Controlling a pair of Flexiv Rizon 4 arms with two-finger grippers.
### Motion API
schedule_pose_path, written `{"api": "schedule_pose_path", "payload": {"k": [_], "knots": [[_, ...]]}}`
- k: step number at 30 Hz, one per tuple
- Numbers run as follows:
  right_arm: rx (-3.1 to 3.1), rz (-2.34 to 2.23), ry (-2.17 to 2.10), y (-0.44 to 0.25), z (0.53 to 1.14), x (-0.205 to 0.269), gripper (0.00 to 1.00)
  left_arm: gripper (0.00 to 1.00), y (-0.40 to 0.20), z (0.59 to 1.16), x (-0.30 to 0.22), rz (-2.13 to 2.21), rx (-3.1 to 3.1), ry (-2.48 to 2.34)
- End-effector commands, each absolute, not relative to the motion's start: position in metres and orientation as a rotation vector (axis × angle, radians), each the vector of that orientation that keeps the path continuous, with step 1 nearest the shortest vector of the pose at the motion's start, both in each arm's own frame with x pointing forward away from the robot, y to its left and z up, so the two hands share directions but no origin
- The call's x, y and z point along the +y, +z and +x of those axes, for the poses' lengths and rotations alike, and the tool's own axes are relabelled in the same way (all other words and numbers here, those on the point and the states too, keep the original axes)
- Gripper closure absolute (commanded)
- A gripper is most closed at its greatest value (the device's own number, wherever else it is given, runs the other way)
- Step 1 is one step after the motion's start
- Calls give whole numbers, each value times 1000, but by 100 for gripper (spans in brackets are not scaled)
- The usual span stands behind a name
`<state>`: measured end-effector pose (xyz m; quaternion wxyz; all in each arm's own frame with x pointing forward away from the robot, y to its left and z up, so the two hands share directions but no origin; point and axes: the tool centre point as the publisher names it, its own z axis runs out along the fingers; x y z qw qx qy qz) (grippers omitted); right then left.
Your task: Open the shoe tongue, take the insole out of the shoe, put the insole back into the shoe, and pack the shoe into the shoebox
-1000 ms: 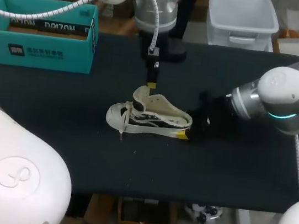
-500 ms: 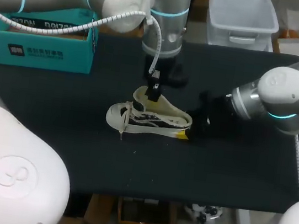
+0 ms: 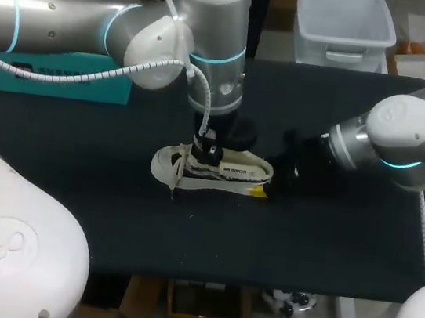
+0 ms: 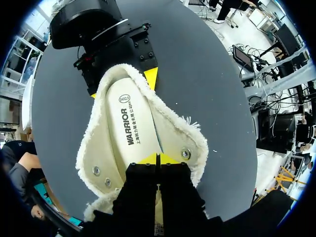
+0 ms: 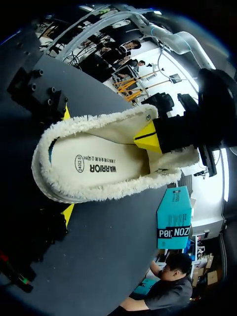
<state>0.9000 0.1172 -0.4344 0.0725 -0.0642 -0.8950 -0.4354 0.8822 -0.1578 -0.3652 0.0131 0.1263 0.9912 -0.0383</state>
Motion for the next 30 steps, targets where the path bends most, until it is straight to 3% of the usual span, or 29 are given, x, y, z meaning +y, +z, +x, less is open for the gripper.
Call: {"api": "schedule_pose_path", "payload": {"k": [1,30], "knots": [[-2683,-191,-1311,-449,901,118,100,100,-378,889,-164,380,3092,-118],[-2683,-191,-1311,-449,901,118,100,100,-410,872,-174,218,3173,-46]]}}
